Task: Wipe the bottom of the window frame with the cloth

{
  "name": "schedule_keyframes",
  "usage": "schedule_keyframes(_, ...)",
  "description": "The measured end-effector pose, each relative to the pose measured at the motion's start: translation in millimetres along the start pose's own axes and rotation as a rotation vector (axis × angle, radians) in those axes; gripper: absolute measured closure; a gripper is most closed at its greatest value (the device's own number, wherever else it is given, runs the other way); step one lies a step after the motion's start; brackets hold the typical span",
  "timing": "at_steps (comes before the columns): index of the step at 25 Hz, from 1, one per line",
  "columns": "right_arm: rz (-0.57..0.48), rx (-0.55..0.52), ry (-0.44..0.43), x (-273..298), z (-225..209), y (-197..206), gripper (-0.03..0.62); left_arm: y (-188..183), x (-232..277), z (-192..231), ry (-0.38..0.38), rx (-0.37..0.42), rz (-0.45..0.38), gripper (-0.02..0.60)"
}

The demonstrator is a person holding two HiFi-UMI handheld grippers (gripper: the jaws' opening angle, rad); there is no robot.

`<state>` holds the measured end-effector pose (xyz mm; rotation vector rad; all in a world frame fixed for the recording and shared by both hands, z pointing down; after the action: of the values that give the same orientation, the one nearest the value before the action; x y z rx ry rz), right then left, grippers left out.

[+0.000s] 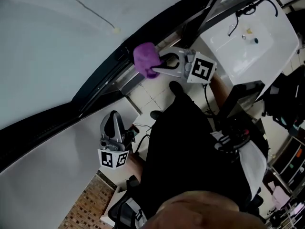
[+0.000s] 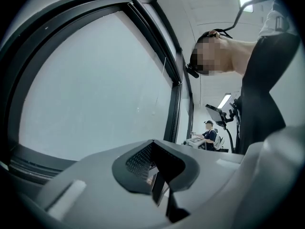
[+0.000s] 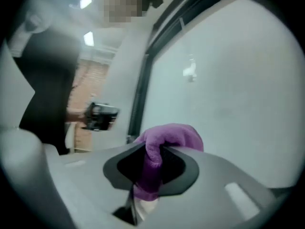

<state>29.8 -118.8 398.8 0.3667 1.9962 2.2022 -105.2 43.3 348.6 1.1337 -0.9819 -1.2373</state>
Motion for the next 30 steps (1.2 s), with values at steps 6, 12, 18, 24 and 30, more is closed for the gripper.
schedule_keyframes(6,0.344,-0.113,0.277,71.5,-109.5,53.2,0.528,2.5,-8.5,-2.8,-0.03,-0.001,0.002,0.58)
schedule_keyframes(12,0.682,-0.241,0.388,30.7,-116.3,70.2,0.53,0.9,-17.2,9.0,-0.073,-0.002,-0.008,0.58)
schedule_keyframes(18,0.673,-0.199,0.306,38.8,-126.7,82.0,0.53,6.8,-11.7,11.0,-0.059,-0.016,-0.007,0.578)
schedule_keyframes(24,0.738,-0.188,0.251,46.9,-131.2,93.6,0.536,9.4,-6.4,5.9,-0.045,-0.016,0.007,0.579)
schedule_keyframes(30,0.855,-0.152,0.411,-40.9,-177.4,107.8,0.536,7.9,1.8,4.3,-0.029,-0.011,0.005,0.579)
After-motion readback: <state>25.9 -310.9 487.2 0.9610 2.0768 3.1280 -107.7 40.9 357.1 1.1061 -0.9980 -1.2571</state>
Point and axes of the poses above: the fingertips, and each gripper's own axes: x forward along the fingers, z to its left, y out of its underside, the point moved 2 cm from there along -x, backward along the fingers, and after that the axes turned 8 degrees about -y, right-handed, at the moved point
